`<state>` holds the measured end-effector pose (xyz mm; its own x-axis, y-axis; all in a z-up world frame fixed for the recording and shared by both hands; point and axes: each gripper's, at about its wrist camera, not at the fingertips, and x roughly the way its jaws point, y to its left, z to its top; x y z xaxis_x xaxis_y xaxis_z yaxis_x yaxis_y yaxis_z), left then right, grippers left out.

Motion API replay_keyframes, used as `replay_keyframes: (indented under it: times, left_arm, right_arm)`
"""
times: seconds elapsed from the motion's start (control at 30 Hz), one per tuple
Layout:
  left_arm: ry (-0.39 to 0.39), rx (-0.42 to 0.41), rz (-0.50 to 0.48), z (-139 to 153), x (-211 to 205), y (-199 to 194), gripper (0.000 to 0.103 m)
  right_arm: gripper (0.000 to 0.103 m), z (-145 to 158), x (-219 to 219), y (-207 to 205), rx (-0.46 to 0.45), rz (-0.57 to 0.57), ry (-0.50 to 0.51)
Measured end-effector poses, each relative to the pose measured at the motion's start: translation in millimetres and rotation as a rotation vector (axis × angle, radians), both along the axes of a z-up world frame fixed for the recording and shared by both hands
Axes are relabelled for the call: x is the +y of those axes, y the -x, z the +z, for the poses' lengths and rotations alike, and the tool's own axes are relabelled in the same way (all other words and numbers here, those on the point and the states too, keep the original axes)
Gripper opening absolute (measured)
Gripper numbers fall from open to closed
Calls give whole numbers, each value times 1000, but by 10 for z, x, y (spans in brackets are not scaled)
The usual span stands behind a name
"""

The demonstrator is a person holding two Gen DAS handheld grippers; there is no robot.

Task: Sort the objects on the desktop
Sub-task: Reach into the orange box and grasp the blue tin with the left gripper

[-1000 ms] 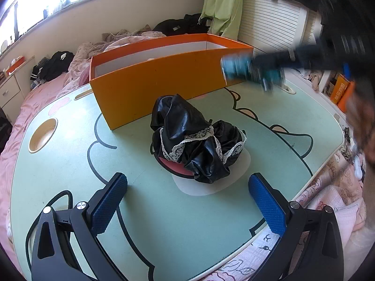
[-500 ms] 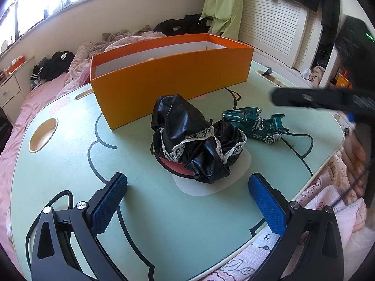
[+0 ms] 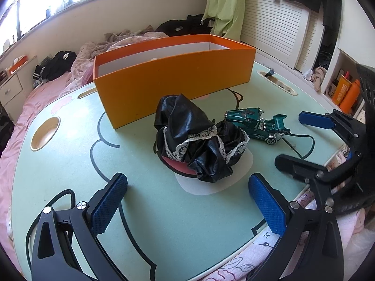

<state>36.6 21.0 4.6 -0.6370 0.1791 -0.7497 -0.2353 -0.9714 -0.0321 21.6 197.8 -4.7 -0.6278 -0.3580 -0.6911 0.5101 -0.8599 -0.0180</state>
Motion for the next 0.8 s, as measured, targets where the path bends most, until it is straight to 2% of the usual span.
replay_keyframes:
  times: [0.2,0.27,0.37,0.5,0.57,0.63,0.73,0.8]
  left_arm:
    - [41,-7,63,67,-132,66,103]
    - [4,4,64,175,-192,59,103]
    - [-93,44,72,498,-319,112,103]
    - [-171,48,101,997,-415,511,103]
    - [-193,-3,97,1123,-406,821,102]
    - [-186,-114,102,1117,-348,1234,102]
    - [-169,-283,113,909,-219,1691,102]
    - [-161,-343,117,756,-152,1851,97]
  right_arm:
    - [102,-10,27,26,-1,0,4]
    - [103,-19,40,29,-2,0,5]
    - [103,-9,28,24,-2,0,5]
    - [103,-6,25,23,-1,0,4]
    - [103,-3,19,20,-1,0,4]
    - [103,-9,21,17,-1,-2,4]
    - [103,3,14,30,-1,-3,5]
    - [103,2,14,36,-1,-3,5]
